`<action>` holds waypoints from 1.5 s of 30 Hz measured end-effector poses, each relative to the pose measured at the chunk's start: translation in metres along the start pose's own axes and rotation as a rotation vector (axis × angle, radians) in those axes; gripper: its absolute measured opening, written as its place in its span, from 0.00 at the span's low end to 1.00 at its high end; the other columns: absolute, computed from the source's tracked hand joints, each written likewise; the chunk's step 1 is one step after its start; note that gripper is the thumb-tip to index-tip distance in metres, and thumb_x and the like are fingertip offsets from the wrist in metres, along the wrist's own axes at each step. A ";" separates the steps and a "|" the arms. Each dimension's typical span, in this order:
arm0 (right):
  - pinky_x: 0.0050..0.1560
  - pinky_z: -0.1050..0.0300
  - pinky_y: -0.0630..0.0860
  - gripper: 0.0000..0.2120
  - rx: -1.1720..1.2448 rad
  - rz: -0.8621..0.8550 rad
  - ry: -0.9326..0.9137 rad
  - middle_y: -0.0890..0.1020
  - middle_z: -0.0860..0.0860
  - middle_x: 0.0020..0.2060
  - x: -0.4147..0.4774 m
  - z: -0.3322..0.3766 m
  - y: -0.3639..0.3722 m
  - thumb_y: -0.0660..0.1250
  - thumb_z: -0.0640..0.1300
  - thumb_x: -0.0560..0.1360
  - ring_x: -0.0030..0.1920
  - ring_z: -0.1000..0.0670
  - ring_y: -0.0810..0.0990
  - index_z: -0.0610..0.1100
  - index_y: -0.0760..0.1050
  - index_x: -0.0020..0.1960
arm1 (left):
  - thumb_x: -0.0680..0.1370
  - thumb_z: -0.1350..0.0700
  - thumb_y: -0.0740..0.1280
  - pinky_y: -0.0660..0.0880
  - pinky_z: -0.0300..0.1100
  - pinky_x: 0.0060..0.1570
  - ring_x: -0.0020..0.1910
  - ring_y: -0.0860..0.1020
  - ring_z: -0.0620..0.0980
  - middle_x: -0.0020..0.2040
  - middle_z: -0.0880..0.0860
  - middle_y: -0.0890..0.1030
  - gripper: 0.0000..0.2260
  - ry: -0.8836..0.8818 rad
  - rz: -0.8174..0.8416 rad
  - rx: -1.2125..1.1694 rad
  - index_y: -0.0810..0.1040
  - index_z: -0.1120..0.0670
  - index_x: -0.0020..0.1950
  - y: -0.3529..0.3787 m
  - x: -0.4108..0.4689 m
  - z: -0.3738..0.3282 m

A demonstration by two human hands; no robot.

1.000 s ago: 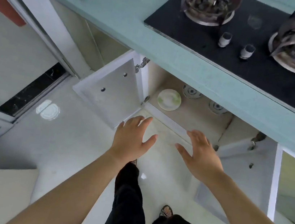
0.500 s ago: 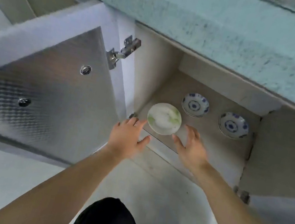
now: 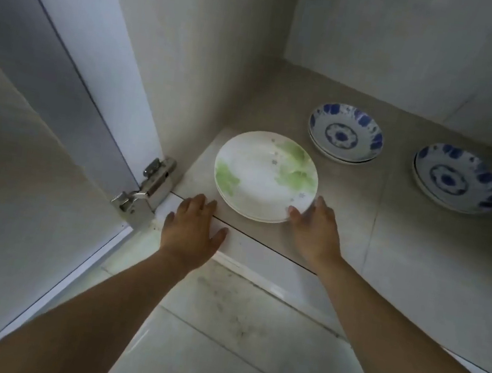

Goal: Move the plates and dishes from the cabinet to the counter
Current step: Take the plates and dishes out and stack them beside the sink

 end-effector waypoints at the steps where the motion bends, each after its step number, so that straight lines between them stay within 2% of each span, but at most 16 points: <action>1: 0.49 0.58 0.67 0.20 0.025 -0.035 -0.005 0.71 0.41 0.59 0.006 0.000 0.001 0.64 0.50 0.75 0.57 0.41 0.73 0.42 0.66 0.63 | 0.76 0.40 0.58 0.61 0.55 0.68 0.72 0.59 0.55 0.73 0.53 0.63 0.28 0.004 -0.030 0.005 0.61 0.51 0.73 0.005 0.000 0.001; 5: 0.50 0.61 0.67 0.21 0.169 -0.156 0.023 0.73 0.42 0.59 0.019 0.001 0.005 0.67 0.44 0.74 0.57 0.43 0.74 0.41 0.68 0.64 | 0.74 0.36 0.49 0.58 0.56 0.70 0.71 0.61 0.58 0.72 0.55 0.65 0.31 0.018 -0.136 -0.021 0.64 0.50 0.73 0.014 -0.004 0.007; 10: 0.51 0.59 0.70 0.17 0.293 -0.204 0.088 0.77 0.43 0.56 0.027 -0.012 0.009 0.68 0.39 0.72 0.55 0.44 0.77 0.45 0.71 0.60 | 0.75 0.36 0.50 0.61 0.57 0.67 0.69 0.64 0.58 0.70 0.55 0.69 0.30 0.041 -0.178 -0.040 0.67 0.51 0.71 0.016 -0.004 0.011; 19: 0.53 0.56 0.73 0.13 0.223 -0.199 0.103 0.78 0.44 0.53 -0.015 -0.050 -0.005 0.67 0.41 0.72 0.52 0.45 0.78 0.47 0.72 0.57 | 0.75 0.35 0.47 0.58 0.56 0.71 0.73 0.60 0.56 0.73 0.54 0.64 0.31 0.085 -0.135 -0.020 0.62 0.49 0.73 0.017 -0.006 0.013; 23: 0.57 0.51 0.75 0.13 0.151 -0.181 0.119 0.79 0.44 0.53 -0.040 -0.077 -0.029 0.66 0.41 0.73 0.52 0.45 0.78 0.48 0.72 0.57 | 0.74 0.34 0.45 0.57 0.56 0.71 0.73 0.58 0.57 0.74 0.54 0.62 0.33 0.097 -0.113 -0.020 0.61 0.49 0.74 0.015 -0.006 0.012; 26: 0.57 0.55 0.71 0.16 0.122 -0.179 0.114 0.79 0.46 0.54 -0.058 -0.091 -0.053 0.65 0.40 0.74 0.55 0.45 0.77 0.47 0.70 0.61 | 0.76 0.37 0.51 0.56 0.55 0.71 0.73 0.57 0.58 0.75 0.55 0.61 0.30 0.080 -0.073 -0.015 0.61 0.51 0.74 0.015 -0.003 0.010; 29: 0.54 0.56 0.69 0.19 0.140 -0.189 0.142 0.78 0.46 0.56 -0.067 -0.102 -0.069 0.64 0.40 0.76 0.55 0.45 0.76 0.46 0.67 0.66 | 0.78 0.42 0.54 0.59 0.56 0.70 0.72 0.59 0.59 0.73 0.58 0.63 0.25 0.060 -0.072 -0.042 0.63 0.53 0.72 0.009 0.002 0.002; 32: 0.53 0.58 0.68 0.18 0.131 -0.183 0.139 0.79 0.45 0.57 -0.064 -0.106 -0.075 0.63 0.42 0.76 0.54 0.45 0.76 0.47 0.68 0.65 | 0.79 0.45 0.56 0.65 0.55 0.65 0.70 0.63 0.58 0.72 0.57 0.65 0.23 0.126 -0.120 -0.105 0.64 0.53 0.72 -0.007 -0.002 -0.027; 35: 0.56 0.57 0.67 0.17 0.076 -0.186 0.075 0.76 0.45 0.61 -0.055 -0.099 -0.073 0.58 0.45 0.79 0.60 0.44 0.74 0.47 0.66 0.67 | 0.79 0.47 0.56 0.73 0.54 0.56 0.64 0.70 0.58 0.70 0.56 0.67 0.22 0.220 -0.088 -0.202 0.62 0.51 0.73 -0.014 -0.004 -0.069; 37: 0.62 0.54 0.66 0.20 0.060 -0.205 0.076 0.73 0.44 0.65 -0.047 -0.096 -0.071 0.55 0.48 0.80 0.65 0.43 0.71 0.48 0.62 0.71 | 0.80 0.47 0.55 0.75 0.54 0.52 0.59 0.74 0.57 0.68 0.56 0.68 0.23 0.244 -0.056 -0.245 0.60 0.51 0.74 -0.013 0.001 -0.090; 40: 0.63 0.52 0.66 0.20 0.070 -0.237 0.077 0.73 0.44 0.65 -0.039 -0.093 -0.066 0.53 0.48 0.80 0.65 0.43 0.71 0.50 0.61 0.72 | 0.80 0.48 0.55 0.74 0.54 0.54 0.57 0.75 0.60 0.65 0.59 0.70 0.24 0.156 0.010 -0.295 0.56 0.52 0.75 0.001 0.011 -0.100; 45: 0.60 0.56 0.66 0.20 0.100 -0.284 0.056 0.75 0.44 0.64 -0.040 -0.096 -0.063 0.53 0.44 0.80 0.64 0.43 0.72 0.49 0.62 0.72 | 0.81 0.51 0.56 0.73 0.53 0.54 0.56 0.76 0.60 0.59 0.61 0.75 0.23 0.049 0.011 -0.387 0.55 0.53 0.74 0.017 0.011 -0.101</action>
Point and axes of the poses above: each hand's wrist, its own x-axis towards the middle knuckle, its own y-axis out of the palm, z = x × y, the point moved 9 cm from there along x, towards the middle knuckle
